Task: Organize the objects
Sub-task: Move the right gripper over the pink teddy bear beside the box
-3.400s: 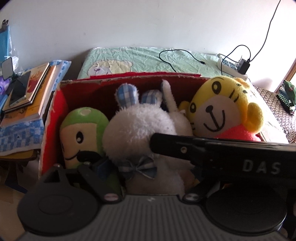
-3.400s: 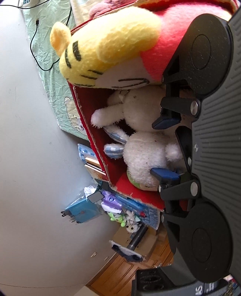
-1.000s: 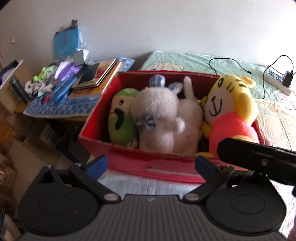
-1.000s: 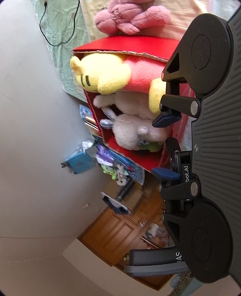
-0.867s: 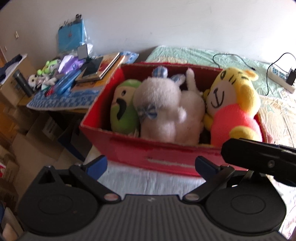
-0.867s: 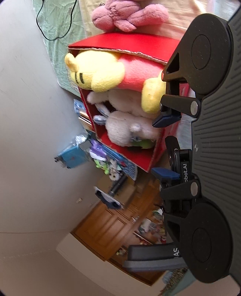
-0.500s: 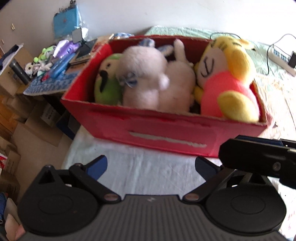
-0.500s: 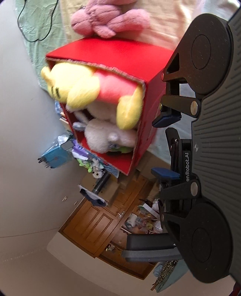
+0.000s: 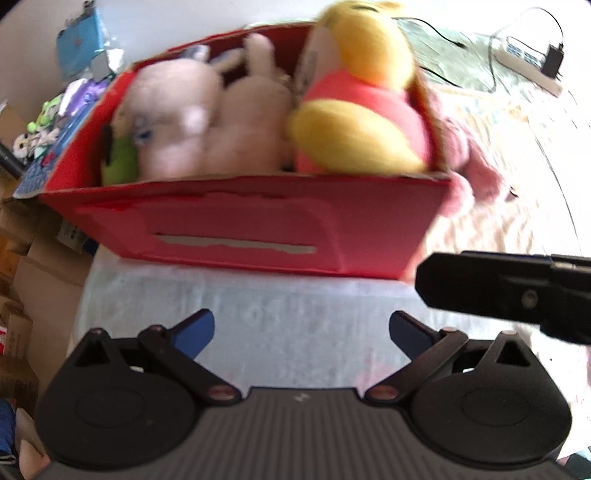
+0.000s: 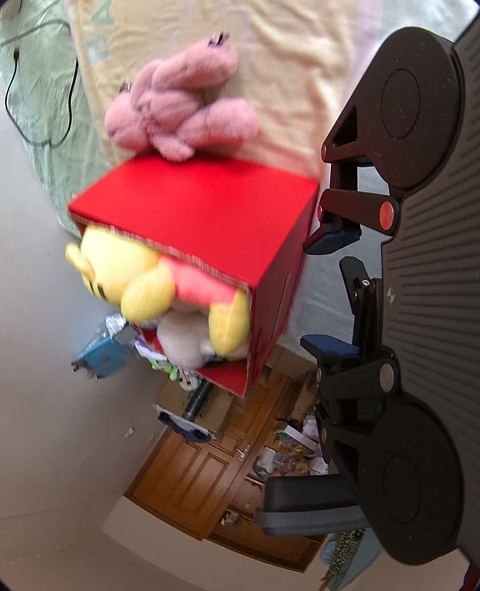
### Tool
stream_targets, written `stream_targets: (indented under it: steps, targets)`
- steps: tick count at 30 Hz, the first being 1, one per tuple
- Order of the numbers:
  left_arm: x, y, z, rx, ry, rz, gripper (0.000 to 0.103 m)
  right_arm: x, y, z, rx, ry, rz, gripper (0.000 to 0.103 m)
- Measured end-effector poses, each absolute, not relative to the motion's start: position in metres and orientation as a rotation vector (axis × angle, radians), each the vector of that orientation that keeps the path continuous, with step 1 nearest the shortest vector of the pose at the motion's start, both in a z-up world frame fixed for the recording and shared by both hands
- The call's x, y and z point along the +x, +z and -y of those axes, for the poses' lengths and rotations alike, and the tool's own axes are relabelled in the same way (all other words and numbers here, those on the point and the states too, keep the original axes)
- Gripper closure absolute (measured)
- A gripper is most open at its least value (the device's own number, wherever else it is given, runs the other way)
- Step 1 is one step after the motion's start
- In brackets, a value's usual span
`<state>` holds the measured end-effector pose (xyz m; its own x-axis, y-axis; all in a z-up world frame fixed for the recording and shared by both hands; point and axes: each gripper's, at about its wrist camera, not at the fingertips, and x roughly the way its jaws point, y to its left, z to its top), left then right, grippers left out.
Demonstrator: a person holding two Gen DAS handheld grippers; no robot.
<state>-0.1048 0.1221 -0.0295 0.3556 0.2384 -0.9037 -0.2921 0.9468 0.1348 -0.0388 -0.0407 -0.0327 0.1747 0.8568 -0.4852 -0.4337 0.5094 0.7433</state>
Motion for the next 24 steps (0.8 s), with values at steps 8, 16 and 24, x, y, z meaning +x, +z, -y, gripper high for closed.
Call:
stream_targets:
  steps: [8,16,24]
  targets:
    - [-0.094,-0.039,-0.088,0.000,0.257,-1.183,0.002,-0.037,-0.043,0.070,0.520,0.904,-1.042,0.051]
    - [-0.086,-0.040,-0.055,0.046,0.178,-1.181,0.002,-0.037,-0.050,0.097,0.544,0.836,-1.032,0.051]
    - [-0.077,-0.050,-0.033,0.060,0.105,-1.192,0.002,-0.036,-0.063,0.125,0.614,0.723,-1.052,0.051]
